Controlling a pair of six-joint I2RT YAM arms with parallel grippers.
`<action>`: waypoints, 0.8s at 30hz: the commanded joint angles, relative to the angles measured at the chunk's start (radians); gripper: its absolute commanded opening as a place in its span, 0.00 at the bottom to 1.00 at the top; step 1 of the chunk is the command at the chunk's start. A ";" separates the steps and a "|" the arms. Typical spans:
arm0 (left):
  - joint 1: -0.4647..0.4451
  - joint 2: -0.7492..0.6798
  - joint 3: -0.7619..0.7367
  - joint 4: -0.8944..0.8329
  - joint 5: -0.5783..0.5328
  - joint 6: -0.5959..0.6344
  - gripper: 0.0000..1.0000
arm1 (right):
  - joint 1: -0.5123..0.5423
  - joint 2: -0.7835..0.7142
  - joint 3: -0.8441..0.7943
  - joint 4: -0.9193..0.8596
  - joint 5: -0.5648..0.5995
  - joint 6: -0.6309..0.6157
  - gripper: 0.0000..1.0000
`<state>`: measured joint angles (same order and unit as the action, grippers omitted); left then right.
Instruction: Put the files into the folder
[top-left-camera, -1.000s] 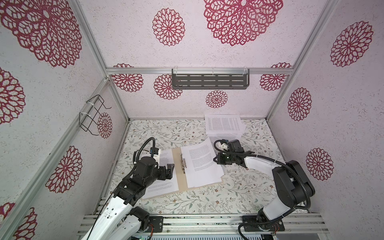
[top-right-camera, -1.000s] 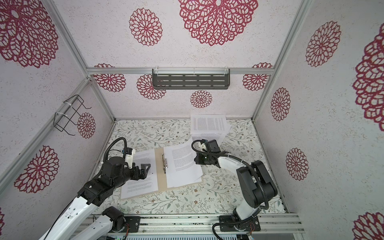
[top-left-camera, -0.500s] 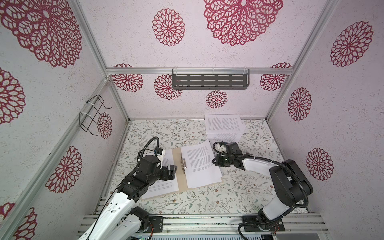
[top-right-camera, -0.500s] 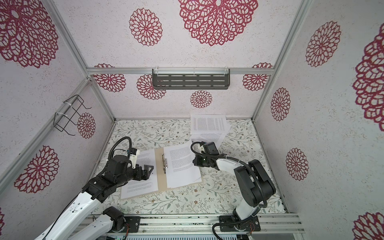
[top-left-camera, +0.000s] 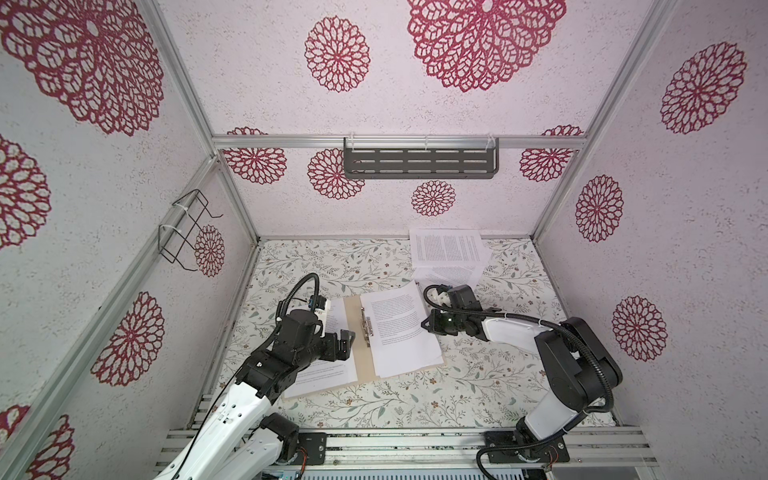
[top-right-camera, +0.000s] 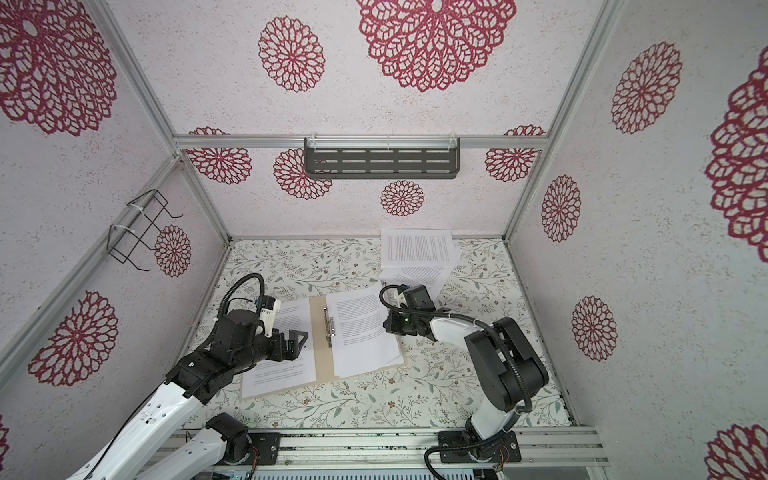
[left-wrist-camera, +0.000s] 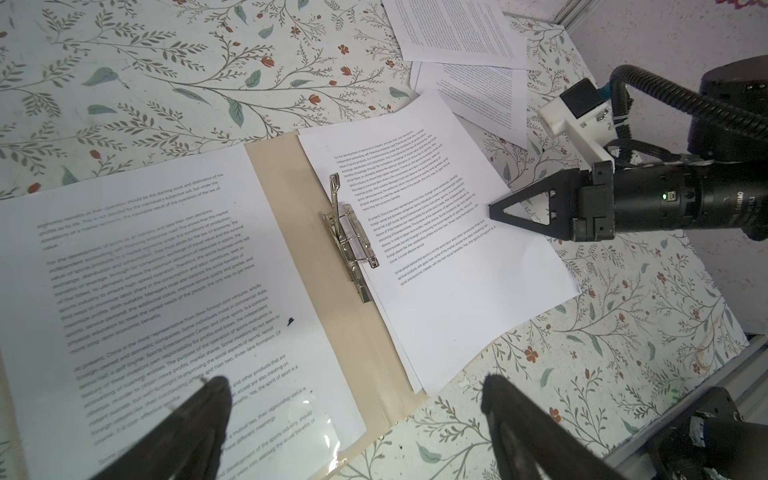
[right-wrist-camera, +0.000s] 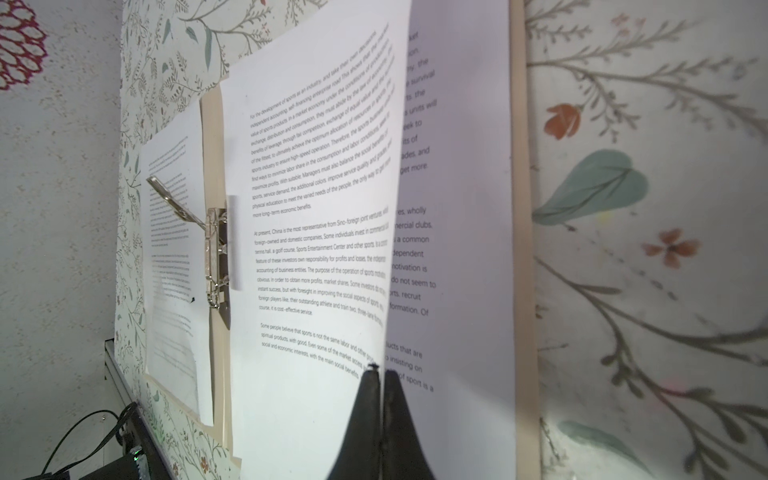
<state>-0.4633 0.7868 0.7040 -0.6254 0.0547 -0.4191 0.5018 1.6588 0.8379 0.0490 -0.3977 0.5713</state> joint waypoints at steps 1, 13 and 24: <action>0.006 0.003 -0.008 0.015 0.008 0.022 0.97 | 0.009 0.006 0.011 0.028 -0.003 0.022 0.00; 0.005 0.010 -0.006 0.013 0.010 0.025 0.97 | 0.023 0.009 0.002 0.045 -0.009 0.045 0.00; 0.005 0.008 -0.004 0.011 0.011 0.028 0.97 | 0.033 0.013 -0.001 0.043 -0.012 0.050 0.00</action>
<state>-0.4633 0.7975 0.7040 -0.6254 0.0597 -0.4149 0.5278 1.6630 0.8379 0.0830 -0.3977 0.6048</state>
